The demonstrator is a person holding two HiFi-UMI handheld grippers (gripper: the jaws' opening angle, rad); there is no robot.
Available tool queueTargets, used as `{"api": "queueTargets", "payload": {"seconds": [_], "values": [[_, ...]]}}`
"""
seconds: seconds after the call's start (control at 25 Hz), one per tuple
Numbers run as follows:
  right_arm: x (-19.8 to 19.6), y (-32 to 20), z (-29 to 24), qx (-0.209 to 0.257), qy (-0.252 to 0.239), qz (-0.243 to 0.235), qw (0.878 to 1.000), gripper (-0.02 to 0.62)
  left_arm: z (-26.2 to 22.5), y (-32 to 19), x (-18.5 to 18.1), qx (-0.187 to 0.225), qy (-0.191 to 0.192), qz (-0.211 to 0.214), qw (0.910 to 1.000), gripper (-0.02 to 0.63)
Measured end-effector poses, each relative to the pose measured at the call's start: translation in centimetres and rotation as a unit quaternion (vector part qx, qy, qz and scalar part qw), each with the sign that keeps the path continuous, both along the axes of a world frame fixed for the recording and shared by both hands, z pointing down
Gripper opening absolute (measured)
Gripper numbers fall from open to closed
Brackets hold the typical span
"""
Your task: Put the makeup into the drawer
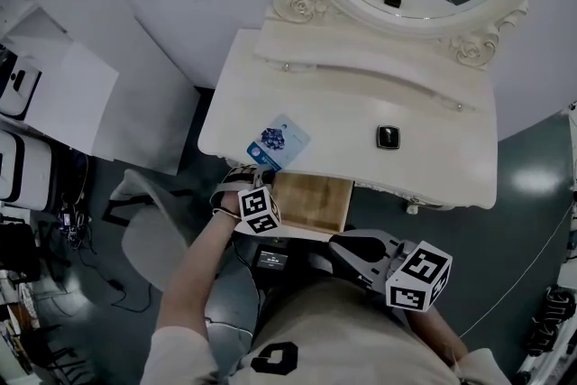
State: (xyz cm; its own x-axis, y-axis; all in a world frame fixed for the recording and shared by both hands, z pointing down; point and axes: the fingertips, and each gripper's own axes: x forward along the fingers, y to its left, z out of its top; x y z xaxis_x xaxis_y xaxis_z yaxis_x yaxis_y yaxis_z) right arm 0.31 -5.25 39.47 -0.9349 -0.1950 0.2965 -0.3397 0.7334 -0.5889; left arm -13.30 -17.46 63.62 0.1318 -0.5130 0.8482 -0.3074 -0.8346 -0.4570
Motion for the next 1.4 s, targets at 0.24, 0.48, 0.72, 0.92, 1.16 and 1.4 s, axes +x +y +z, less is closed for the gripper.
{"api": "queueTargets", "payload": {"seconds": [0.24,0.48,0.72,0.92,1.16,1.4], "values": [[0.1,0.2,-0.2,0.004,0.001,-0.004,1.000,0.029,-1.3,0.9,0.5,-0.020,0.049,-0.038,0.9979,0.057],[0.4,0.4,-0.4,0.008,0.005,-0.002,1.000,0.029,-4.7,1.4,0.3,-0.006,0.112,-0.092,0.9894,0.055],[0.5,0.6,-0.7,0.016,0.001,-0.005,1.000,0.029,-7.6,2.1,0.1,0.020,0.148,-0.126,0.9806,0.055],[0.3,0.9,-0.8,0.019,0.006,-0.005,1.000,0.029,-9.2,3.5,0.5,0.025,0.159,-0.114,0.9803,0.055],[-0.7,1.5,-1.0,0.020,0.003,-0.006,1.000,0.029,-10.7,5.3,1.1,0.021,0.173,-0.090,0.9805,0.055],[-1.1,1.8,-1.0,0.020,0.005,0.005,1.000,0.029,-11.9,6.8,2.7,0.010,0.184,-0.049,0.9817,0.055]]}}
